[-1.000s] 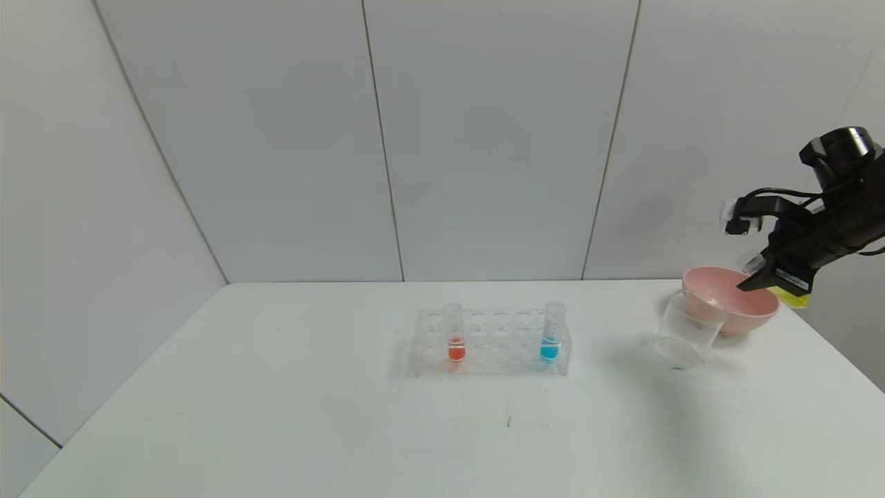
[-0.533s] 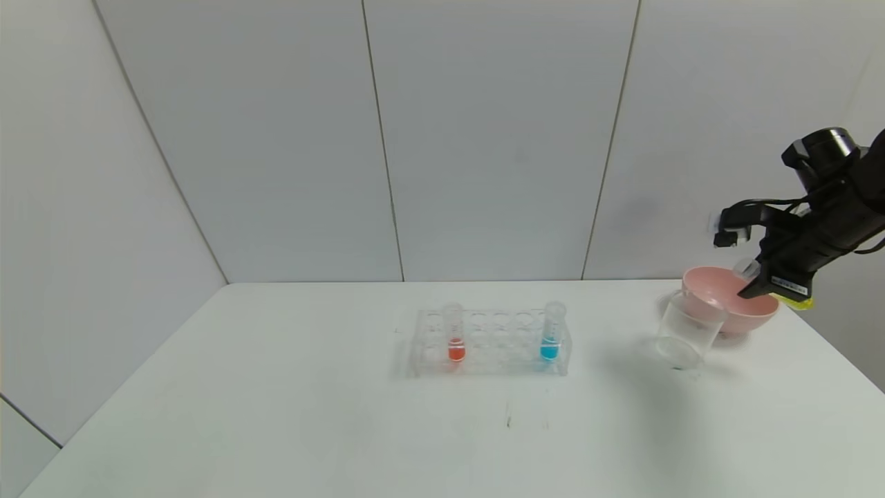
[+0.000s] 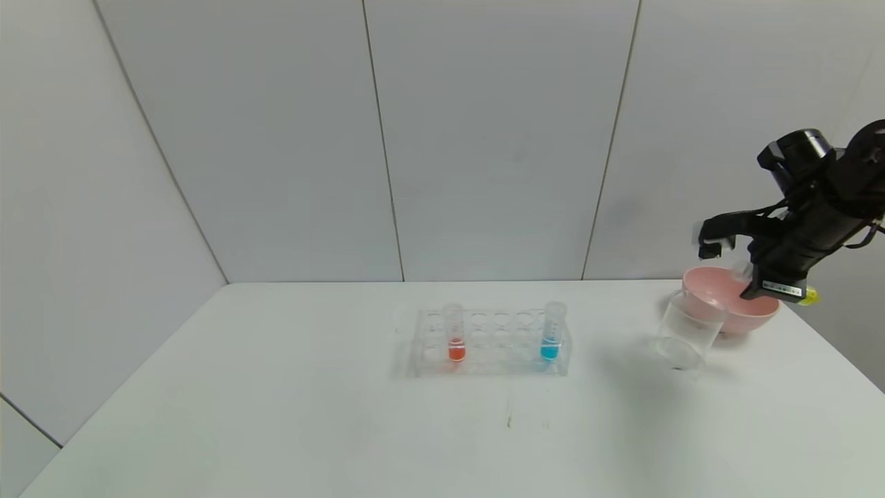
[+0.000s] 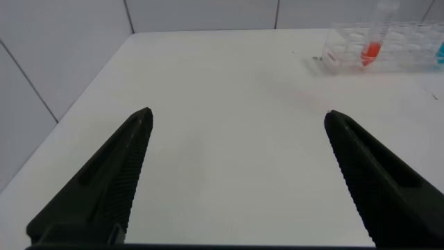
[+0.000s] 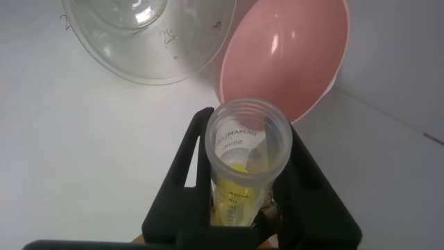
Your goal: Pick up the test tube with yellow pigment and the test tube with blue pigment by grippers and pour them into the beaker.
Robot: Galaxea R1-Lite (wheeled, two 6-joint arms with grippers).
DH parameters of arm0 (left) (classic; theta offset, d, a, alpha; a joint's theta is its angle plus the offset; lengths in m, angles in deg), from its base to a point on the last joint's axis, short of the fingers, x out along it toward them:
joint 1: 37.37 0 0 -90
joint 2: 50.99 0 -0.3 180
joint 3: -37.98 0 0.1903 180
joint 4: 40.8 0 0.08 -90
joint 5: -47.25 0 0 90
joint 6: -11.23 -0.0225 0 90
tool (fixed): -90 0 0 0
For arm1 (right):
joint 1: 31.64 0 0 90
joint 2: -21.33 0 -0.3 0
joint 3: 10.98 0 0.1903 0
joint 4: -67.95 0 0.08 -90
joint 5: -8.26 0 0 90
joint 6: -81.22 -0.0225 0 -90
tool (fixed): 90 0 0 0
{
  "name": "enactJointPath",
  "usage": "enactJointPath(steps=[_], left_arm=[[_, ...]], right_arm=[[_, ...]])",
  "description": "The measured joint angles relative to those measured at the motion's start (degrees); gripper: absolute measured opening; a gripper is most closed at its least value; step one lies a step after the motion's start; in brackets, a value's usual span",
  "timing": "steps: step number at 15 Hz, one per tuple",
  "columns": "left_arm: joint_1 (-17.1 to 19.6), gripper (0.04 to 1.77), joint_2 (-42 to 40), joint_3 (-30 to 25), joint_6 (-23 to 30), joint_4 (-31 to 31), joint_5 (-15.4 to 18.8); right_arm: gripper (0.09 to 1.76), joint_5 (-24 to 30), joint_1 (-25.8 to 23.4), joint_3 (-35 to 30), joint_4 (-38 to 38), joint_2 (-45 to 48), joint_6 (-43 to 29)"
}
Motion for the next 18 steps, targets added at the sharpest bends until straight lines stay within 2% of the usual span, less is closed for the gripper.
enactJointPath(steps=[6, 11, 14, 18], left_arm=[[0.0, 1.76, 0.0, 0.0, 0.0, 0.0, 0.0], [0.0, 1.76, 0.0, 0.0, 0.0, 0.0, 0.0], [0.0, 1.76, 0.0, 0.0, 0.0, 0.0, 0.0], [0.0, 1.76, 0.0, 0.0, 0.0, 0.0, 0.0]], right_arm=[[0.57, -3.9, 1.6, 0.0, 0.7, -1.7, 0.0], [0.57, -11.9, 3.7, 0.0, 0.9, -2.5, 0.6], [0.57, -12.9, 4.6, 0.0, 0.8, -2.5, 1.7], [0.57, -17.2, 5.7, 0.0, 0.5, -2.4, 3.2]])
